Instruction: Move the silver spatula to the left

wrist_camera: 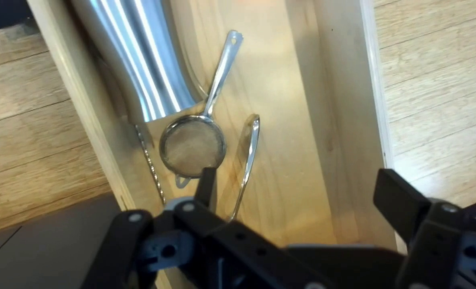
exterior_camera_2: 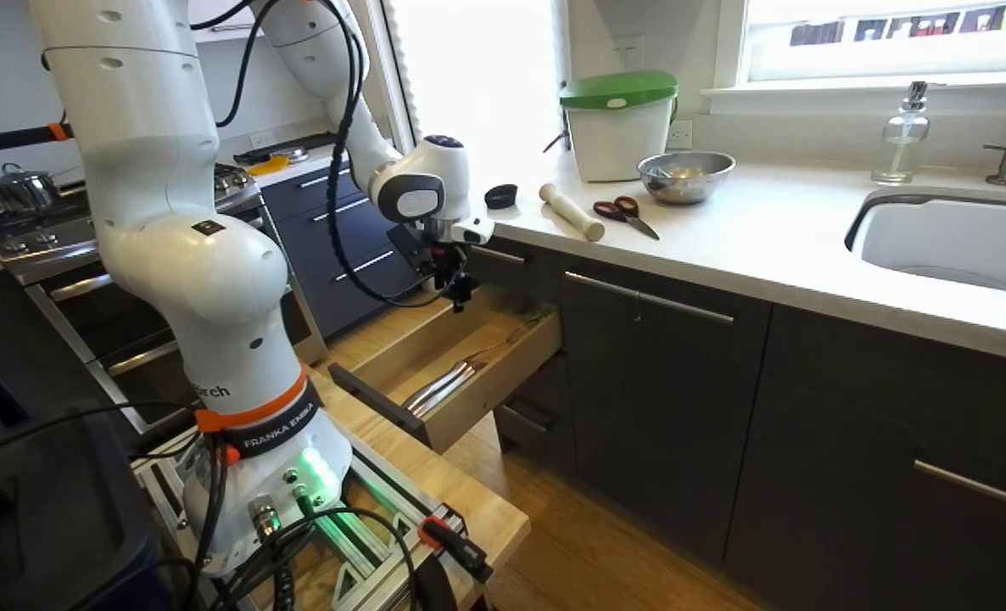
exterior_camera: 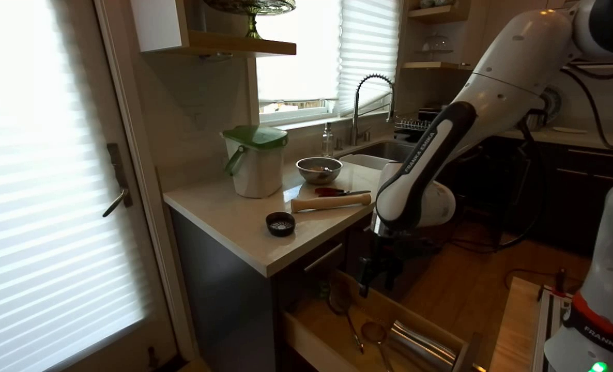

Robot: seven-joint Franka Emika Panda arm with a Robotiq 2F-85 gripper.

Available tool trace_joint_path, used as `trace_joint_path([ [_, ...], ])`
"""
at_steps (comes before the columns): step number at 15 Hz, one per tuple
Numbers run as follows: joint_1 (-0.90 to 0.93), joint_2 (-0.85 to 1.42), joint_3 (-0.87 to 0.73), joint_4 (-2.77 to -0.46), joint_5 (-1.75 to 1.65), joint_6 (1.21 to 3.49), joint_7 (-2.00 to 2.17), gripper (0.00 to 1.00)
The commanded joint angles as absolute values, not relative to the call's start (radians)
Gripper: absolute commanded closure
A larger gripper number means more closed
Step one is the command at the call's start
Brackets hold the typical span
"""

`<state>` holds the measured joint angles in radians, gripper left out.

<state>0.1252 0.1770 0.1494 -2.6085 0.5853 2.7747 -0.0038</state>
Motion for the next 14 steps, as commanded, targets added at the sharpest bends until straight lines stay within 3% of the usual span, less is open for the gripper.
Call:
trace_joint_path([
  [1,0.091,0.312,0.209,-2.525,0.688,2.844,-0.021,0.0],
  [9,0.038,0.531,0.245,-2.404,0.754,2.949,-0.079,0.0],
  [14,0.039,0.534,0.234,-2.398,0.729,2.929,-0.068,0.0],
])
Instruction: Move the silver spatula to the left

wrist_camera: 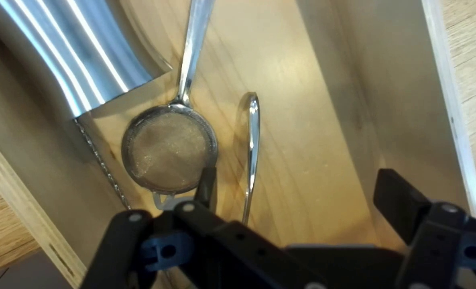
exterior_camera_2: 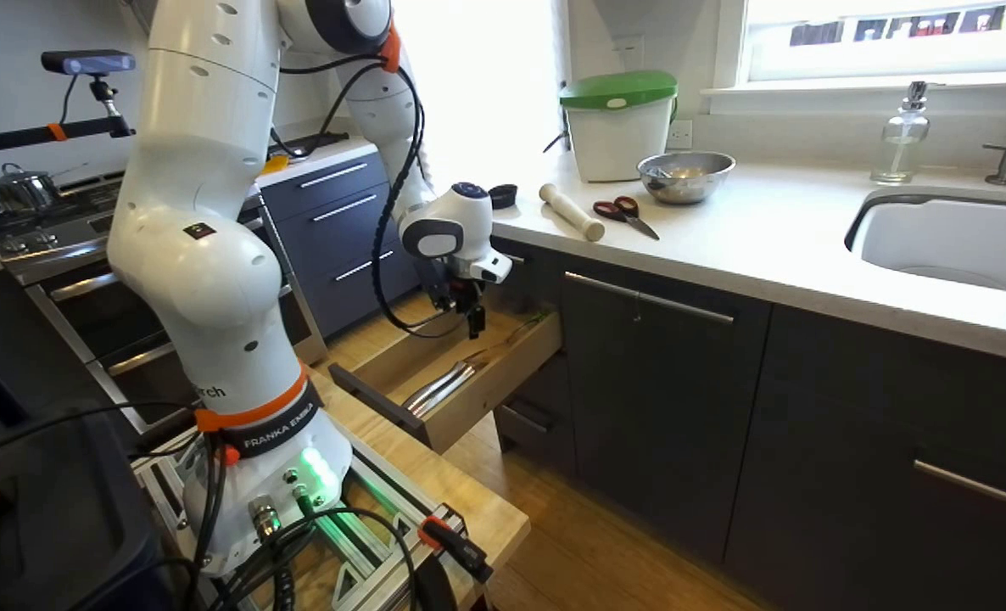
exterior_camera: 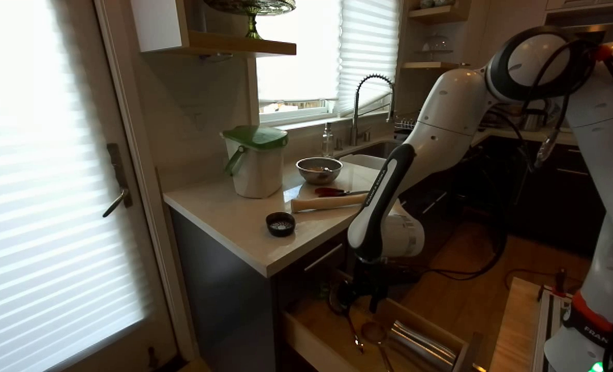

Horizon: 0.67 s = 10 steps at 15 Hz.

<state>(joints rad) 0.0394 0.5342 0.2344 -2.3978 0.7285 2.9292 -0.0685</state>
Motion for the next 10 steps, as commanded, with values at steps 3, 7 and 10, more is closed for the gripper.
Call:
trace_joint_path([
  [3,0.037,0.538,0.239,-2.392,0.729,2.929,-0.069,0.0],
  [7,0.045,0.583,0.23,-2.359,0.733,2.96,-0.054,0.0],
  [10,0.055,0.643,0.214,-2.317,0.73,2.981,-0.038,0.0],
])
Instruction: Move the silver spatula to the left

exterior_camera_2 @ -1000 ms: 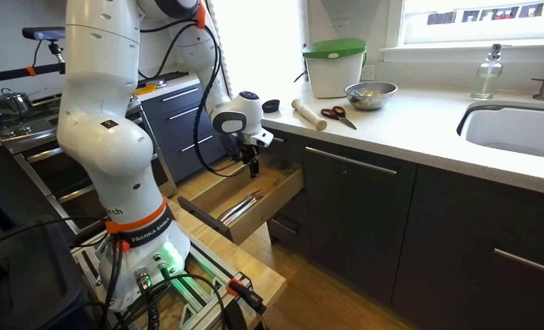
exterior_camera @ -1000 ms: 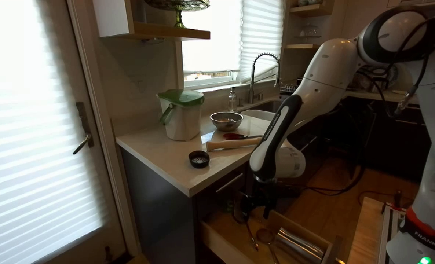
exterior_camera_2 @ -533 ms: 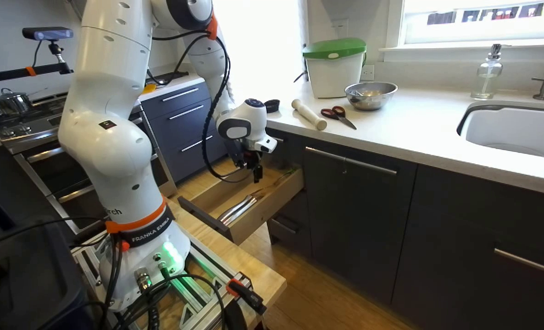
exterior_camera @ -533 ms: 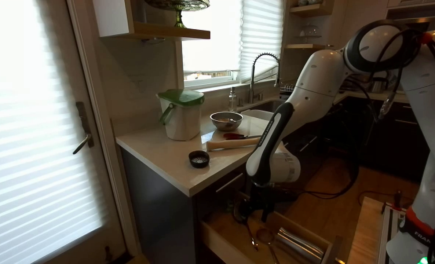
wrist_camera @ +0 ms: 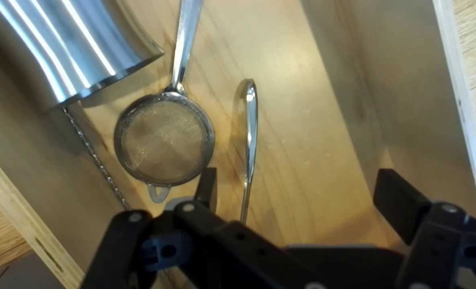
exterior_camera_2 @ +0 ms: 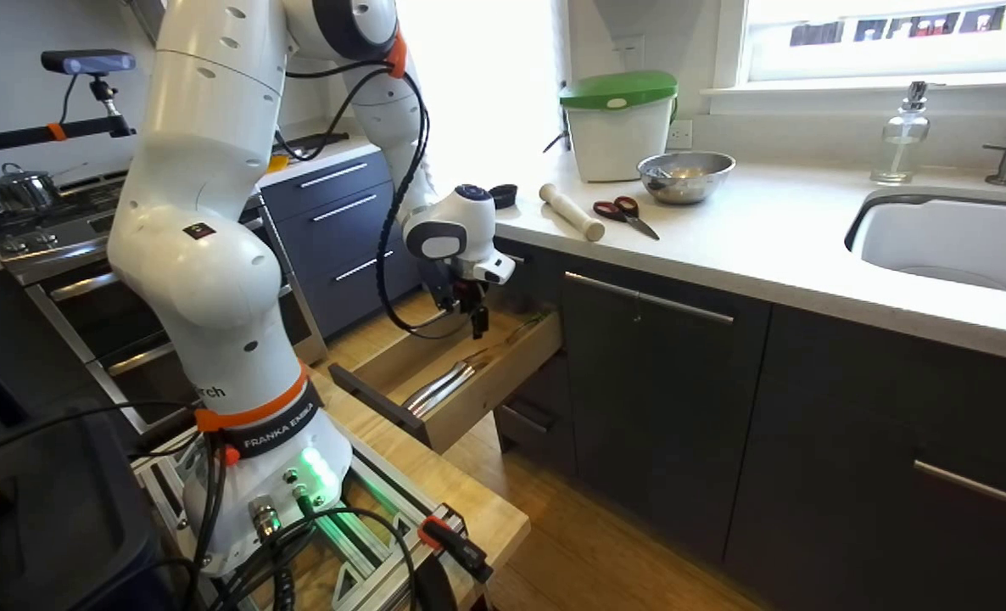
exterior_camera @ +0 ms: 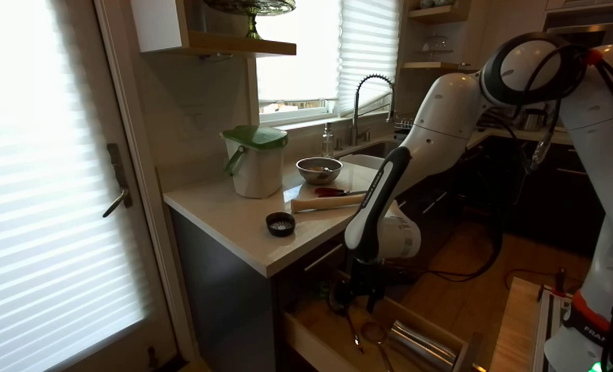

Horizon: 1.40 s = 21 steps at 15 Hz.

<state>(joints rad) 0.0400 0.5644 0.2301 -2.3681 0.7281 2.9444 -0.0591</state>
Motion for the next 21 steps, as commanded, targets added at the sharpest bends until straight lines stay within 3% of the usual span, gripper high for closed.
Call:
trace_joint_path([
  [1,0.062,0.666,0.203,-2.302,0.727,2.986,-0.027,0.0],
  [11,0.005,0.82,0.236,-2.176,0.763,3.104,-0.019,0.0],
  [15,-0.006,0.848,0.24,-2.155,0.759,3.136,-0.017,0.36],
  [18,-0.012,0.858,0.244,-2.148,0.757,3.147,-0.016,0.54],
  [20,-0.019,0.856,0.251,-2.149,0.758,3.149,-0.017,0.56],
  [21,-0.023,0.855,0.254,-2.151,0.758,3.151,-0.018,0.67],
])
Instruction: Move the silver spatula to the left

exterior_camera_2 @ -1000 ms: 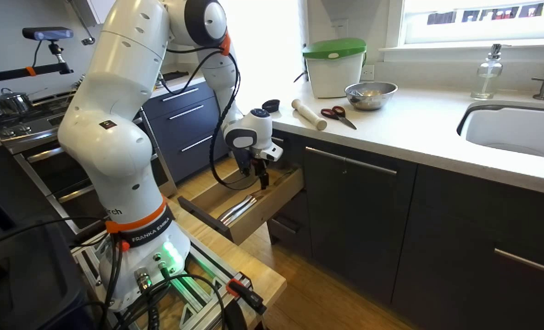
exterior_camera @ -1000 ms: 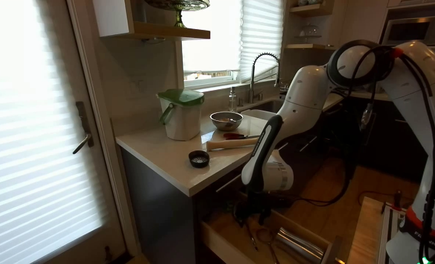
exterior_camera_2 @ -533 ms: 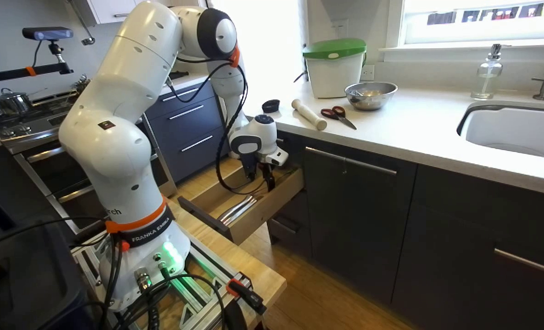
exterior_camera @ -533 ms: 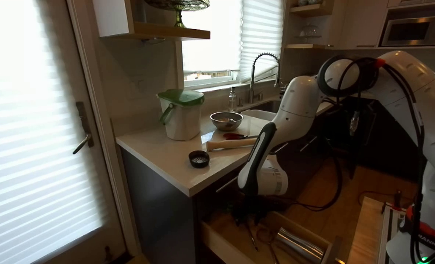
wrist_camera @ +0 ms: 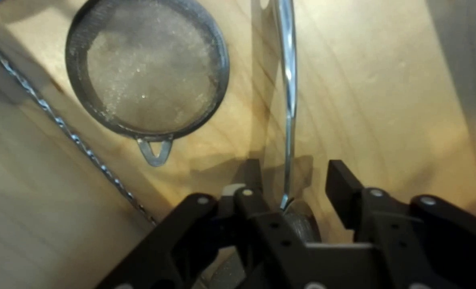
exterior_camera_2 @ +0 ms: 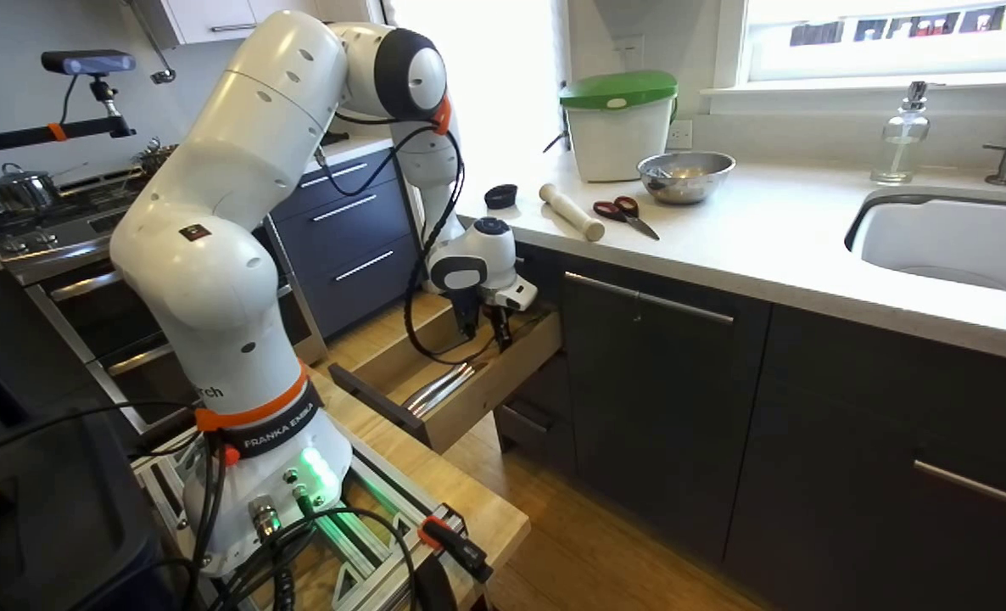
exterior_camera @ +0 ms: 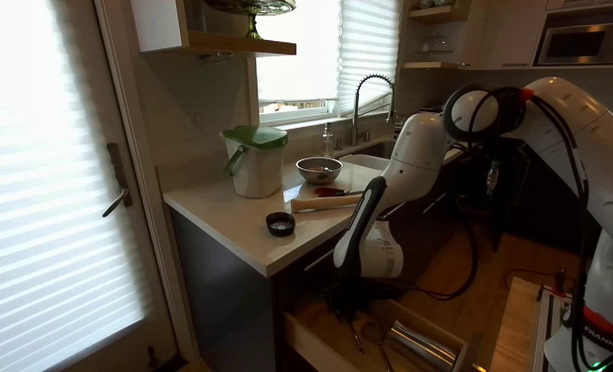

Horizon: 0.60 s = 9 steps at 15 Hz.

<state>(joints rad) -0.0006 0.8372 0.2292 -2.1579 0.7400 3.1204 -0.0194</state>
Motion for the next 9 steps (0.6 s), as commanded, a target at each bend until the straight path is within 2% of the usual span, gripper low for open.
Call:
trace_joint_path([
  [1,-0.027,0.851,0.257,-2.154,0.759,3.152,-0.019,0.72],
  [2,-0.03,0.85,0.26,-2.156,0.759,3.153,-0.019,0.75],
  [4,-0.041,0.844,0.271,-2.163,0.76,3.163,-0.022,0.95],
  [5,-0.047,0.841,0.276,-2.167,0.76,3.17,-0.023,1.0],
  [9,-0.075,0.828,0.302,-2.18,0.757,3.188,-0.025,1.0],
])
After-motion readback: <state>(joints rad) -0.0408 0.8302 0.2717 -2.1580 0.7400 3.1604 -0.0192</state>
